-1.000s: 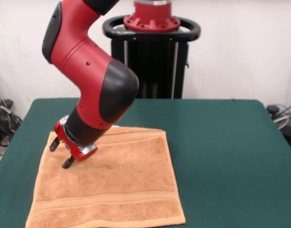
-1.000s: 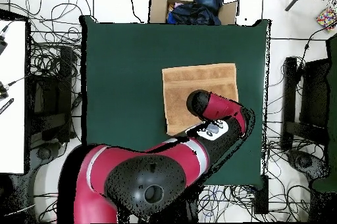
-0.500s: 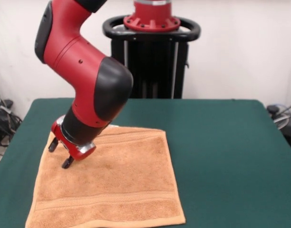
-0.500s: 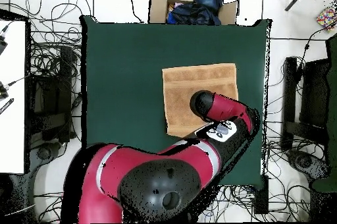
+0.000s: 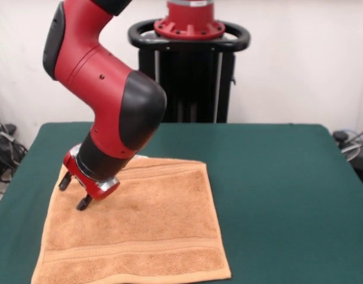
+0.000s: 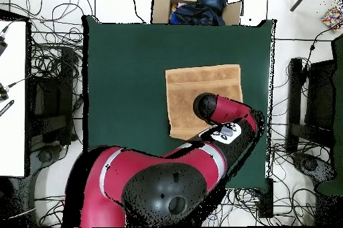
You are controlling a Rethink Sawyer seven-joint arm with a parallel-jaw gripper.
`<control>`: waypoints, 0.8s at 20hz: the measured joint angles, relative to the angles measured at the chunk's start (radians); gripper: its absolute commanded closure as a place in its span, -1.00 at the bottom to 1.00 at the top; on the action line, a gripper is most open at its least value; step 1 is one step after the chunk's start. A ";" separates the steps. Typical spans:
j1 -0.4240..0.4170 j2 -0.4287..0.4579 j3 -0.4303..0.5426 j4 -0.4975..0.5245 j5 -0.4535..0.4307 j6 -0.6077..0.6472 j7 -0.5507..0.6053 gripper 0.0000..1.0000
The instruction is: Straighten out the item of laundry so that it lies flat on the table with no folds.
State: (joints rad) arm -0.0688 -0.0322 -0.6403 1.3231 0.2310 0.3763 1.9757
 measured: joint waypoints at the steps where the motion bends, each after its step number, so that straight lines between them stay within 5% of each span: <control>1: -0.004 -0.005 0.008 0.002 -0.020 -0.017 0.000 -1.00; 8: -0.059 -0.062 0.082 0.091 -0.239 -0.348 0.000 -1.00; 16: -0.082 -0.014 0.066 0.195 -0.266 -0.799 0.000 -1.00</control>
State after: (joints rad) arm -0.1508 -0.0459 -0.5741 1.5184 -0.0353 -0.4224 1.9759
